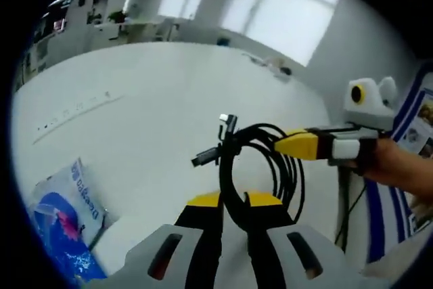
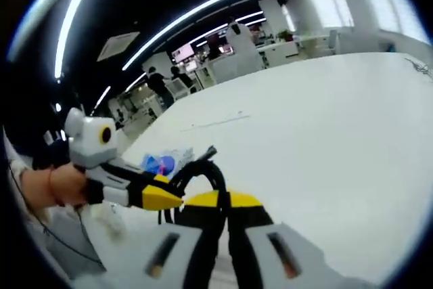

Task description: Arrange the tabletop items into an orderly group along one side of the table until the central work area is clear of visible clutter.

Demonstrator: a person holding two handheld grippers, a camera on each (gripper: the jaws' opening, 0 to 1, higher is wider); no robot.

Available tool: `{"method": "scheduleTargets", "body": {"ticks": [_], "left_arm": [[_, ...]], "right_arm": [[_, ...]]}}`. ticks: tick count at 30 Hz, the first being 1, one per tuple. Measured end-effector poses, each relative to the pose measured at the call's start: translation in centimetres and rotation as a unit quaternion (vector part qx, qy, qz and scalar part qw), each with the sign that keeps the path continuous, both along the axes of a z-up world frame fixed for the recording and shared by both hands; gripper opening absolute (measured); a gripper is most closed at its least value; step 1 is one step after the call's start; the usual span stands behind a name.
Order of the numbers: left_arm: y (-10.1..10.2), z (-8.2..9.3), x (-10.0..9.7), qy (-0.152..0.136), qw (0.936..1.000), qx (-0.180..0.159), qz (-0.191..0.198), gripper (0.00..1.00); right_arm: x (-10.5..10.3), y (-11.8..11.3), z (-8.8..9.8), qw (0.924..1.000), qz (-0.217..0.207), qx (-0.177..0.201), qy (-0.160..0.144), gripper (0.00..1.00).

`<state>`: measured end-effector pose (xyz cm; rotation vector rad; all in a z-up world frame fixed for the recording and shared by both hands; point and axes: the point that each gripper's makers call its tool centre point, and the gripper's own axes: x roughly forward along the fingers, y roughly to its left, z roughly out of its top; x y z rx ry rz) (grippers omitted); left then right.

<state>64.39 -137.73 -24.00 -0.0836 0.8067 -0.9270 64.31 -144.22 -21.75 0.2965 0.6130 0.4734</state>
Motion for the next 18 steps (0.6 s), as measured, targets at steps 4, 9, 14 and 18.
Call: {"method": "scheduleTargets", "body": {"ticks": [4,9,14,18], "left_arm": [[-0.9,-1.4,-0.1,0.021,0.9998,0.005,0.003,0.08],[-1.7,-3.1,-0.1,0.047,0.9987,0.014,0.014,0.09],[-2.4,-4.1,0.2,0.062,0.9977,0.018,0.02,0.09],[-2.6,-4.9,0.5,0.074,0.9967,0.019,0.027,0.09]], "right_arm": [[0.0,-1.1,-1.9,0.9996,-0.008,-0.001,0.029,0.0],[0.4,-2.2,-4.1,0.9985,-0.01,-0.011,0.052,0.0],[0.7,-3.0,-5.1,0.9976,-0.012,-0.02,0.066,0.0],[0.9,-3.2,-6.0,0.9965,-0.009,-0.032,0.077,0.0]]}}
